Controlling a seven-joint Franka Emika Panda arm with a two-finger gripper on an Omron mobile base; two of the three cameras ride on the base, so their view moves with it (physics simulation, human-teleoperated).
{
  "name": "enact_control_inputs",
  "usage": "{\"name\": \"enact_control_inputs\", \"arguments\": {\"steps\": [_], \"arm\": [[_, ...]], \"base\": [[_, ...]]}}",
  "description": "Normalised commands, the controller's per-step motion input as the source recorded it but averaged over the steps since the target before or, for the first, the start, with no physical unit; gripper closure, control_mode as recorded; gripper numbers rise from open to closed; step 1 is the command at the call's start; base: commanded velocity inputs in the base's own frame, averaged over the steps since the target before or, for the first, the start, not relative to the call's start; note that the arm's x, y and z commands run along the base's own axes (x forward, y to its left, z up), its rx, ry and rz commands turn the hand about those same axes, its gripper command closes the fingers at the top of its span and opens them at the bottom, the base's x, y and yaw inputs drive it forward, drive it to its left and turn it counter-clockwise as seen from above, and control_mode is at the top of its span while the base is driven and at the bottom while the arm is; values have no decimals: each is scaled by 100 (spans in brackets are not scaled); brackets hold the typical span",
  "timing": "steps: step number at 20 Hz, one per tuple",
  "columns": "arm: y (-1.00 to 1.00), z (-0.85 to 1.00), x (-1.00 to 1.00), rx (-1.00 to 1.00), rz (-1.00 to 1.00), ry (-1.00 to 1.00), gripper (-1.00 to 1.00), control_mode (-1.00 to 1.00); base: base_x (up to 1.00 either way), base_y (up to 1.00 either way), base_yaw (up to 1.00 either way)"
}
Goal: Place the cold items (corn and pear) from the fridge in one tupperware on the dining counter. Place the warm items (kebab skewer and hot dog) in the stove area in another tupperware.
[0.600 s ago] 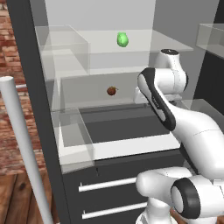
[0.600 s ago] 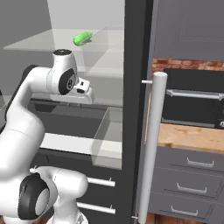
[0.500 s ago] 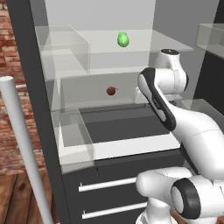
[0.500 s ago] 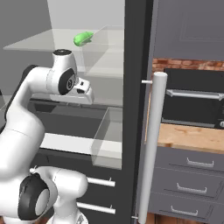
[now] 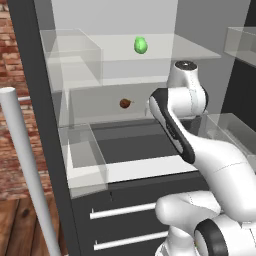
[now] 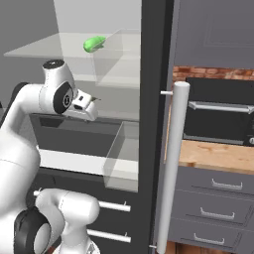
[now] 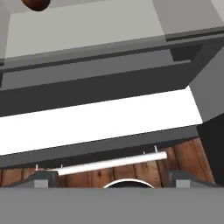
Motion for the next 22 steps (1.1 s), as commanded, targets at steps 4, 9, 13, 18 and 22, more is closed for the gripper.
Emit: {"name": "enact_control_inputs", "arguments": {"steps": [4,9,13,18,22], "arm": [[9,0,46,4,-22,1,-100,-100],[10,0,55,0,-7,0,-100,-100],[42,0,53,0,-1,0,-100,-100],[32,0,55,0,0,0,-100,-100],[36,-4,46,0,0,0,-100,-100]], "base": [[0,0,0],[0,0,0],[0,0,0],[0,0,0],[0,0,0]]}}
